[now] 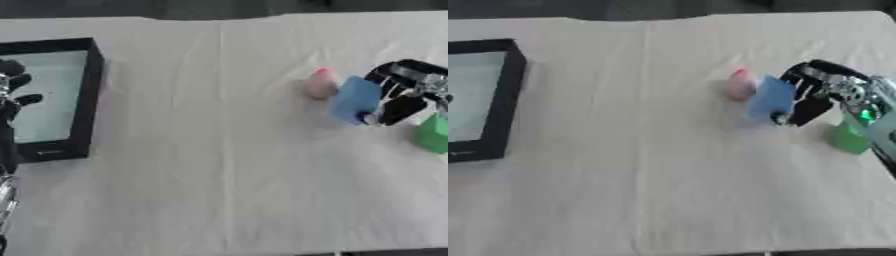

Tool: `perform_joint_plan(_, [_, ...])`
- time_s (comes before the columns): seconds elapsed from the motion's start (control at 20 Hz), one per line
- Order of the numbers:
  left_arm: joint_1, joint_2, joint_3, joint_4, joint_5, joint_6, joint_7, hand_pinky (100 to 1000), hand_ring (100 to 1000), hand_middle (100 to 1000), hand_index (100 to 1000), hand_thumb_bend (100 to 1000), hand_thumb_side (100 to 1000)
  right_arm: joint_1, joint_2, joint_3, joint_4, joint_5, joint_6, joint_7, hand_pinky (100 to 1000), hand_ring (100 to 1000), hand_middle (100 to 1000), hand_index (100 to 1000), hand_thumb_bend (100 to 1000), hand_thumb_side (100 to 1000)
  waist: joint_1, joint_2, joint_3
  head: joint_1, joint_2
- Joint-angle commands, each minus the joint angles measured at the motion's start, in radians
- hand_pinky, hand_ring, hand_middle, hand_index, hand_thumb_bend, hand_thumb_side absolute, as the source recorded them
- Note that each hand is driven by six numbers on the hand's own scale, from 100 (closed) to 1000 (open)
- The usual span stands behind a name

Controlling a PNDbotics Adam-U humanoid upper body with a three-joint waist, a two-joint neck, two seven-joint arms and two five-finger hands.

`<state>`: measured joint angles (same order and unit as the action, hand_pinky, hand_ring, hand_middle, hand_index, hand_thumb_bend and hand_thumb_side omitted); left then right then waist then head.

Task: Pick up the objects with one hand, pass them to the other hand, and then place them into the box on the other side of the table.

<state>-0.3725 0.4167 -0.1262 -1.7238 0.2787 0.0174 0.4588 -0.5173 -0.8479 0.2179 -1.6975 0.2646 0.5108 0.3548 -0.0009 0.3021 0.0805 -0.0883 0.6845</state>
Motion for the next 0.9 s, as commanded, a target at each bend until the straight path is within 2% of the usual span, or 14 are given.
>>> perform_joint_plan(0.05, [-0.015, 0.037, 0.010, -0.024, -0.027, 0.015, -0.029, 637, 756, 694, 728, 133, 611, 0.013, -0.014, -0.058, -0.095, -0.096, 0.030, -0.058, 695, 654, 524, 573, 100, 100, 0.003, -0.022, -0.003, 0.012, -0.003])
perform_joint_plan(0.4, [-0.038, 0.073, 0.008, -0.061, -0.049, 0.052, -0.026, 638, 754, 692, 724, 109, 583, 0.103, 0.035, -0.102, -0.275, -0.255, 0.052, -0.227, 666, 622, 516, 568, 100, 100, 0.010, -0.026, -0.008, 0.038, -0.005])
perform_joint_plan(0.45, [-0.044, 0.081, 0.005, -0.068, -0.053, 0.058, -0.030, 639, 754, 691, 723, 156, 595, 0.111, 0.044, -0.101, -0.289, -0.270, 0.048, -0.256, 662, 619, 516, 568, 100, 100, 0.012, -0.027, -0.008, 0.042, -0.005])
perform_joint_plan(0.5, [-0.051, 0.089, 0.002, -0.076, -0.057, 0.066, -0.035, 639, 753, 689, 722, 102, 572, 0.118, 0.053, -0.098, -0.296, -0.285, 0.039, -0.284, 659, 616, 514, 567, 100, 100, 0.013, -0.028, -0.008, 0.045, -0.005])
perform_joint_plan(0.9, [-0.125, 0.159, -0.044, -0.141, -0.089, 0.156, -0.110, 644, 751, 685, 724, 100, 522, 0.147, 0.137, -0.047, -0.303, -0.370, -0.064, -0.443, 648, 609, 513, 568, 100, 100, 0.021, -0.035, -0.008, 0.061, -0.002])
